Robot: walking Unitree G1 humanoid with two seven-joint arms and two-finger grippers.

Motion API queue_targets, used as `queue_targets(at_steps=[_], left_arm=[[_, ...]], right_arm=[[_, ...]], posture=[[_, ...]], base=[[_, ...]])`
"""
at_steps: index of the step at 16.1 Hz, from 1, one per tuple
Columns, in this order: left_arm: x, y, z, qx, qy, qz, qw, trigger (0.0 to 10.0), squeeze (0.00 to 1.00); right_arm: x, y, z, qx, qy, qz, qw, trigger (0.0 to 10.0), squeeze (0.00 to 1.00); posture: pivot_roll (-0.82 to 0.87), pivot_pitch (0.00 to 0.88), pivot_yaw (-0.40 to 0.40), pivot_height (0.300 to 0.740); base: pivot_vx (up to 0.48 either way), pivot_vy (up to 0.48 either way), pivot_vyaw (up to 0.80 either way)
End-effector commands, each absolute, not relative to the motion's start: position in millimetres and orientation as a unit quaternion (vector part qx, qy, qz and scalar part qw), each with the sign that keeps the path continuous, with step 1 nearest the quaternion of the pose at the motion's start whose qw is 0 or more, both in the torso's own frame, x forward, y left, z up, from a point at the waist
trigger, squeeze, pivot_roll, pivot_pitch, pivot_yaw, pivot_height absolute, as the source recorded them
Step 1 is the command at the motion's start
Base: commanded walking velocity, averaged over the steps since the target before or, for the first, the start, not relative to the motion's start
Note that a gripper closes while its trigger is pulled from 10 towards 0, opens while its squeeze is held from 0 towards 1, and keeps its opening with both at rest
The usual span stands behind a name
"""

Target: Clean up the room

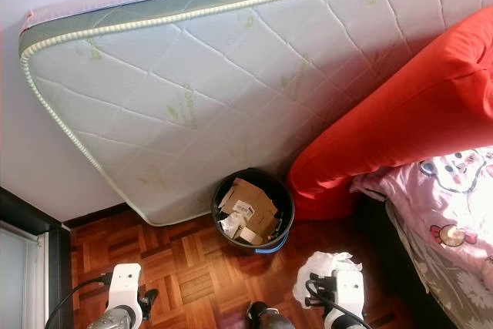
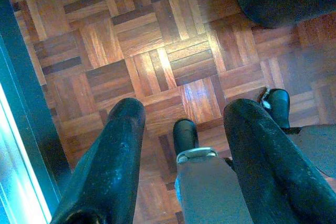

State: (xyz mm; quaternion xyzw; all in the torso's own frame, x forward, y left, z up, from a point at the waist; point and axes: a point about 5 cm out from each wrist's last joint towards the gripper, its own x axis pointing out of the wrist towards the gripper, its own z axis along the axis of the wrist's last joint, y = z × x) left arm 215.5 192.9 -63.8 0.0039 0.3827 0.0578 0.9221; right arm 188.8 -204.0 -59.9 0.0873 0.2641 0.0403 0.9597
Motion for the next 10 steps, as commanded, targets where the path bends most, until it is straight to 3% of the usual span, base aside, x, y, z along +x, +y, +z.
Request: queue_targets(at_steps=[1,6,7,8,10], left_arm=[[207,194,-69,0.004,0.394,0.065,0.917,10.0,0.0],[210,195,-67,0.005,0.387,0.068,0.92,10.0,0.0],[211,195,-66,0.005,0.385,0.069,0.92,10.0,0.0],[211,195,-66,0.005,0.384,0.068,0.921,10.0,0.0],[212,195,-65,0.005,0.382,0.068,0.922,10.0,0.0]], right_arm=[[181,-206,-63,0.089,0.268,0.026,0.959,10.0,0.0],[179,-214,-63,0.092,0.258,-0.038,0.961,10.0,0.0],[228,-202,-29,0.085,0.149,-0.025,0.985,10.0,0.0],[291,-176,41,0.071,-0.023,0.007,0.997,10.0,0.0],[304,-173,65,0.1,-0.068,0.016,0.993,10.0,0.0]], posture=[[-0.03,0.228,-0.032,0.74],[-0.03,0.234,-0.03,0.74],[-0.03,0.234,-0.028,0.74],[-0.03,0.234,-0.028,0.74],[-0.03,0.234,-0.026,0.74]], base=[[0.0,0.0,0.0],[0.0,0.0,0.0],[0.0,0.0,0.0],[0.0,0.0,0.0],[0.0,0.0,0.0]])
